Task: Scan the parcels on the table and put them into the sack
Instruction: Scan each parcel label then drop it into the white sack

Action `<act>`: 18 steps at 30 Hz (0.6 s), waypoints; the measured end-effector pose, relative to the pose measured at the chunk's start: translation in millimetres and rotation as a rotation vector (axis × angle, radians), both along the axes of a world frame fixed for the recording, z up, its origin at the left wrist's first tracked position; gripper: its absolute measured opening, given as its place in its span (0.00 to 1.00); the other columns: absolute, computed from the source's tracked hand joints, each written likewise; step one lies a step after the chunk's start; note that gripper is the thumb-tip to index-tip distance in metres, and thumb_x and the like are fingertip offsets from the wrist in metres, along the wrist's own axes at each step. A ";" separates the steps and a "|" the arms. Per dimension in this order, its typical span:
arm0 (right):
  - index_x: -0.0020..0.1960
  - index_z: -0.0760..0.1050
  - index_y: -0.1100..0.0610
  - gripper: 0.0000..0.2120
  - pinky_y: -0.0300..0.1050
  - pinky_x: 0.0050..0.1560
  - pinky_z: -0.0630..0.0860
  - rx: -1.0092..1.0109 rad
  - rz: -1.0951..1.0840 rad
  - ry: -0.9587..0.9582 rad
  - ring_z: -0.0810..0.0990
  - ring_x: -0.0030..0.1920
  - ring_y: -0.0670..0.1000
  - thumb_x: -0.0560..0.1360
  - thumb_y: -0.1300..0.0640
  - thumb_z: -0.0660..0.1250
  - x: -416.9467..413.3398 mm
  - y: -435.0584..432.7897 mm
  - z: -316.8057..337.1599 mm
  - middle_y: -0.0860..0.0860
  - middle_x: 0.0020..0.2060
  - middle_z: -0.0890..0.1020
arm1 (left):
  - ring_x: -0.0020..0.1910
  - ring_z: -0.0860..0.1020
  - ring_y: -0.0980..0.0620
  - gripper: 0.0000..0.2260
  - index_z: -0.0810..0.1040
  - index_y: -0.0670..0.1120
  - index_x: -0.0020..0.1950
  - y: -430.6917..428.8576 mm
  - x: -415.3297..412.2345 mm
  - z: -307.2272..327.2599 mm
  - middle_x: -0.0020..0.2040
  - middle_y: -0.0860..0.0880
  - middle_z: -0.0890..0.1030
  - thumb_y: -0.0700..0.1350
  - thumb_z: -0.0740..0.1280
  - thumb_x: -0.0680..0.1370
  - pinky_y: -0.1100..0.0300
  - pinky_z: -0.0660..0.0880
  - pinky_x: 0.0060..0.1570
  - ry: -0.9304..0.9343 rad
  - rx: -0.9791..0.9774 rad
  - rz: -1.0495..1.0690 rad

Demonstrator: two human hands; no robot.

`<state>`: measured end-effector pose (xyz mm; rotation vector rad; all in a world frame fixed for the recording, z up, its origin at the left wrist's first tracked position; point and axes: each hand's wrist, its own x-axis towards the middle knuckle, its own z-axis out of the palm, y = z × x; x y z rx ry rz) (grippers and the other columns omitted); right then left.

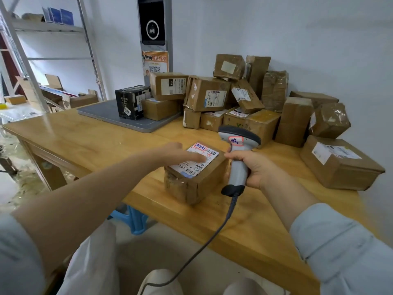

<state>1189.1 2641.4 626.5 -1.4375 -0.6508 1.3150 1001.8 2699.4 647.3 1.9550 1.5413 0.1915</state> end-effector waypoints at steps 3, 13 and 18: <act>0.47 0.74 0.60 0.07 0.46 0.31 0.75 -0.026 -0.021 -0.048 0.73 0.32 0.52 0.72 0.65 0.71 2.9 0.0 3.6 0.56 0.33 0.74 | 0.71 0.64 0.43 0.51 0.58 0.44 0.76 -9.2 18.7 -6.1 0.74 0.43 0.65 0.76 0.63 0.63 0.43 0.54 0.72 0.478 0.131 -0.210; 0.46 0.77 0.60 0.06 0.42 0.31 0.77 0.067 -0.044 -0.134 0.75 0.33 0.50 0.70 0.67 0.69 18.8 4.4 1.6 0.55 0.37 0.78 | 0.76 0.57 0.43 0.31 0.58 0.54 0.78 16.4 -28.0 -3.0 0.78 0.47 0.57 0.34 0.62 0.78 0.49 0.61 0.69 0.148 0.335 -0.061; 0.40 0.78 0.58 0.07 0.48 0.40 0.80 0.139 0.027 -0.048 0.81 0.36 0.54 0.71 0.69 0.67 -2.8 16.3 -6.0 0.55 0.36 0.82 | 0.46 0.74 0.46 0.07 0.70 0.39 0.58 -6.6 -23.8 -30.4 0.48 0.43 0.74 0.39 0.59 0.81 0.53 0.79 0.47 -0.595 -0.130 0.522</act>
